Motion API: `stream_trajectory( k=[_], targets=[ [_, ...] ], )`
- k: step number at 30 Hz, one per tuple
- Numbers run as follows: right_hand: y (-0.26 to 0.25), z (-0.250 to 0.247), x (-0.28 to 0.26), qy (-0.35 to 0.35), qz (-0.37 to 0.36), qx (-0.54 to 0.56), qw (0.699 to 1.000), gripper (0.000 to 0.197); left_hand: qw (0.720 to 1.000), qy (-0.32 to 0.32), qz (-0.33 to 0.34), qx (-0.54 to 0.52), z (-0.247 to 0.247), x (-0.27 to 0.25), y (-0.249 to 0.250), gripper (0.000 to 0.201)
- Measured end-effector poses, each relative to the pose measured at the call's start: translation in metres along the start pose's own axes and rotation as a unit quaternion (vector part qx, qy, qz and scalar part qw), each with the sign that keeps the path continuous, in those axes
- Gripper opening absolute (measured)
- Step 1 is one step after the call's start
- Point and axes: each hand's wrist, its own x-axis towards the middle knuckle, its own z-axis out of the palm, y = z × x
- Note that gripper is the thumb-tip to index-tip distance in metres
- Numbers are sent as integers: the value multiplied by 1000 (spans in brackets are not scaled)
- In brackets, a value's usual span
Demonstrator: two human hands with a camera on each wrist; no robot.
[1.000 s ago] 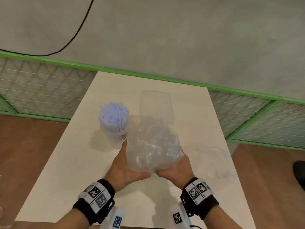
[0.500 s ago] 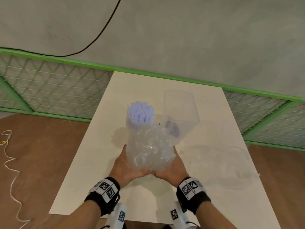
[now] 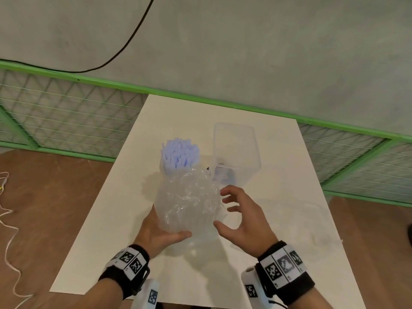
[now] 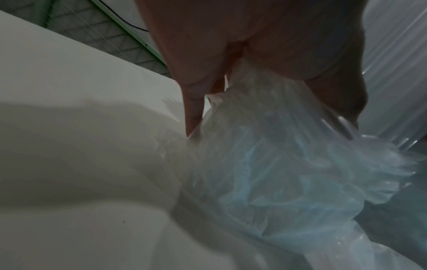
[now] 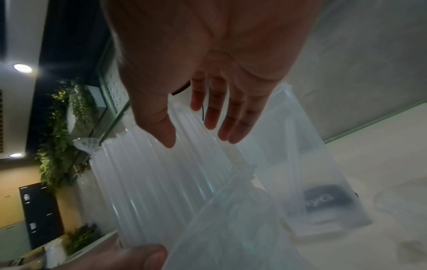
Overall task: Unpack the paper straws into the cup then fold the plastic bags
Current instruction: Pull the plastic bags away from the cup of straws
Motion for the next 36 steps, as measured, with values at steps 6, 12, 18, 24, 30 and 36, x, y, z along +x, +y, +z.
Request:
stream_trajectory(
  k=[6,12,18,24,30,36],
  targets=[
    [1,6,8,27,-51,-1,998,60,999,24,-18,-43,9,-7,-3,100],
    [5,10,10,48,-76,2,996,48,998,32,0,-62,15,-14,3,96],
    [13,10,18,56,-75,-3,996,47,998,42,7,-56,18,-16,4,95],
    [19,11,25,25,-135,-3,991,32,997,38,-1,-65,17,-13,4,94],
    [20,29,20,84,-131,-4,988,32,997,25,-7,-68,16,-8,-4,96],
    [-7,18,39,182,-162,23,970,35,998,11,11,-65,15,-5,-8,97]
  ],
)
